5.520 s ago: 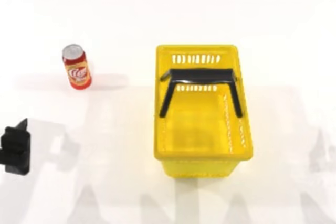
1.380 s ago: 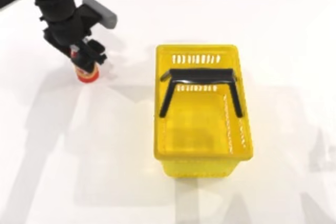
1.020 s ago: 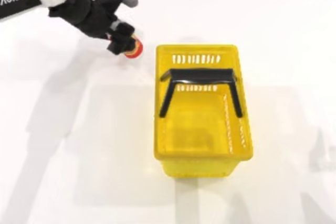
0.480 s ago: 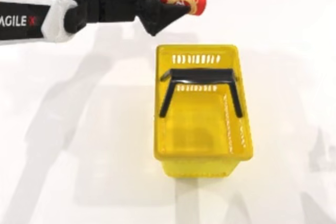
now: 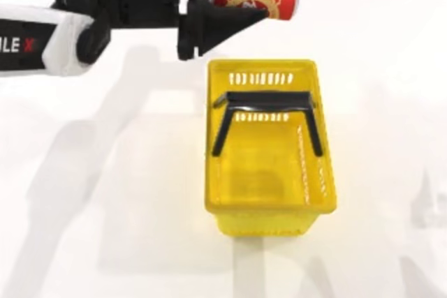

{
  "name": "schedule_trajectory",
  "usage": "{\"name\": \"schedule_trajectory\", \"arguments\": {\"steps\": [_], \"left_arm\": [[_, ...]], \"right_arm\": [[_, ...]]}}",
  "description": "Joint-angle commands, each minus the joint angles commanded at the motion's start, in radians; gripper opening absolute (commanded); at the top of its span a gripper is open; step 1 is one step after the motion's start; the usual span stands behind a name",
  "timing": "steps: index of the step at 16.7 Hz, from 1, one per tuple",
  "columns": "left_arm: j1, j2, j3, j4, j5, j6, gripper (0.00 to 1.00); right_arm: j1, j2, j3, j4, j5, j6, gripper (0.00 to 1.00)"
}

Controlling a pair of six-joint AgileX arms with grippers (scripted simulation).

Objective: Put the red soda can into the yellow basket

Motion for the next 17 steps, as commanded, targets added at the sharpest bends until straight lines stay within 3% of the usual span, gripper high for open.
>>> {"name": "schedule_trajectory", "arguments": {"steps": [7, 14, 17], "left_arm": [[0.006, 0.018, -0.002, 0.017, 0.002, 0.001, 0.0], [0.022, 0.206, -0.077, 0.295, 0.006, -0.004, 0.0], [0.026, 0.241, -0.094, 0.342, 0.004, -0.005, 0.0]], "right_arm": [[0.0, 0.0, 0.0, 0.0, 0.0, 0.0, 1.0], [0.0, 0.0, 0.0, 0.0, 0.0, 0.0, 1.0], [0.0, 0.0, 0.0, 0.0, 0.0, 0.0, 1.0]]}}
